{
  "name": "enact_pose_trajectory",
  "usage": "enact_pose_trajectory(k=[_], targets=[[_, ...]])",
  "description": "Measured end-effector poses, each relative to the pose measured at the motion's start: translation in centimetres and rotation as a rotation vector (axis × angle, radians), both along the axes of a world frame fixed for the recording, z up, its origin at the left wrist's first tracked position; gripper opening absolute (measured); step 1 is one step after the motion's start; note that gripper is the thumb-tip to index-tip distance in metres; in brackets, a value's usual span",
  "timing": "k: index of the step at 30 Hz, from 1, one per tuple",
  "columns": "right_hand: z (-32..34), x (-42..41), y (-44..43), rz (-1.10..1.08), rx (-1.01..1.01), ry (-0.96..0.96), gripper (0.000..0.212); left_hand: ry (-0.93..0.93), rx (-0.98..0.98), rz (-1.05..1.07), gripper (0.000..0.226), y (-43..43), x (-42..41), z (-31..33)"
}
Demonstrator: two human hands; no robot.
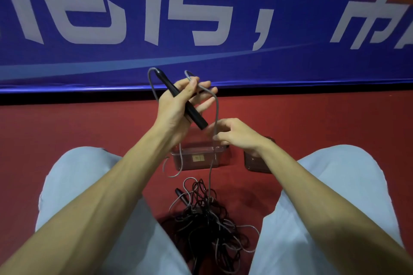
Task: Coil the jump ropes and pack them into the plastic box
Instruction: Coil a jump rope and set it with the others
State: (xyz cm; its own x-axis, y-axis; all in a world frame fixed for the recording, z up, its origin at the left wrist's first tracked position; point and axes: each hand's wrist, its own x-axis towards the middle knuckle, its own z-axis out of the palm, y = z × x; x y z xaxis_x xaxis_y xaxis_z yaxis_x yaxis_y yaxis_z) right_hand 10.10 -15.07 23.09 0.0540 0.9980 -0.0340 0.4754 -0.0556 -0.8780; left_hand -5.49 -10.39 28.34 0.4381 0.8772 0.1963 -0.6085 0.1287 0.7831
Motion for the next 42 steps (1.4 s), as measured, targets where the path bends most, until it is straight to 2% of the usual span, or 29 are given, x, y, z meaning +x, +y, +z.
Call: enact_pose_trajectory(k=[2,4,7,10,12,14,17,20,23,26,28,31,35,39,42], targets=[[-0.1,0.0,-0.1,0.084,0.019,-0.066,0.014,-0.017,0.008,0.028,0.006,0.3,-0.2,0.2],[-0.4,0.0,0.0,0.071,0.07,-0.157,0.013,-0.016,0.024,0.053,0.006,0.5,-0.3,0.2],[-0.6,0.0,0.1,-0.068,0.046,-0.05,0.026,0.003,0.037,0.106,0.011,0.6,-0.1,0.0],[-0.2,0.2,0.0,-0.184,0.113,0.022,0.024,0.048,0.042,0.132,0.019,0.9,0.1,-0.3],[0.3,0.1,0.0,-0.261,0.196,0.043,0.022,0.157,0.082,0.153,0.02,1.1,0.2,-0.7],[0.6,0.2,0.0,-0.332,0.272,0.079,0.02,0.345,0.173,0.194,0.017,1.3,0.3,-1.4],[1.1,0.2,0.1,-0.399,0.359,0.14,0.019,0.66,0.38,0.189,0.014,1.4,0.6,-2.6],[1.8,0.4,0.3,-0.445,0.427,0.232,0.02,0.897,0.582,0.121,0.011,1.7,0.9,-3.8],[3.0,0.8,0.2,-0.484,0.501,0.389,0.017,1.012,0.635,0.078,0.012,2.0,1.2,-4.8],[4.2,0.9,-0.3,-0.428,0.571,0.447,0.016,1.082,0.68,0.012,0.023,1.8,1.4,-5.1],[4.8,0.5,-0.6,-0.38,0.607,0.5,0.015,1.079,0.706,-0.04,0.028,1.4,1.6,-5.2],[5.4,0.3,-0.9,-0.35,0.64,0.611,0.013,1.017,0.687,-0.064,0.019,0.7,1.9,-5.2],[5.6,0.9,-0.9,-0.393,0.667,0.753,0.013,0.877,0.521,-0.018,0.009,0.5,2.1,-4.8],[5.1,1.0,-0.4,-0.444,0.64,0.734,0.017,0.75,0.346,0.011,0.012,0.3,2.1,-4.4],[4.6,0.9,-0.1,-0.441,0.489,0.701,0.025,0.561,0.205,0.038,0.011,0.2,2.0,-3.2]])
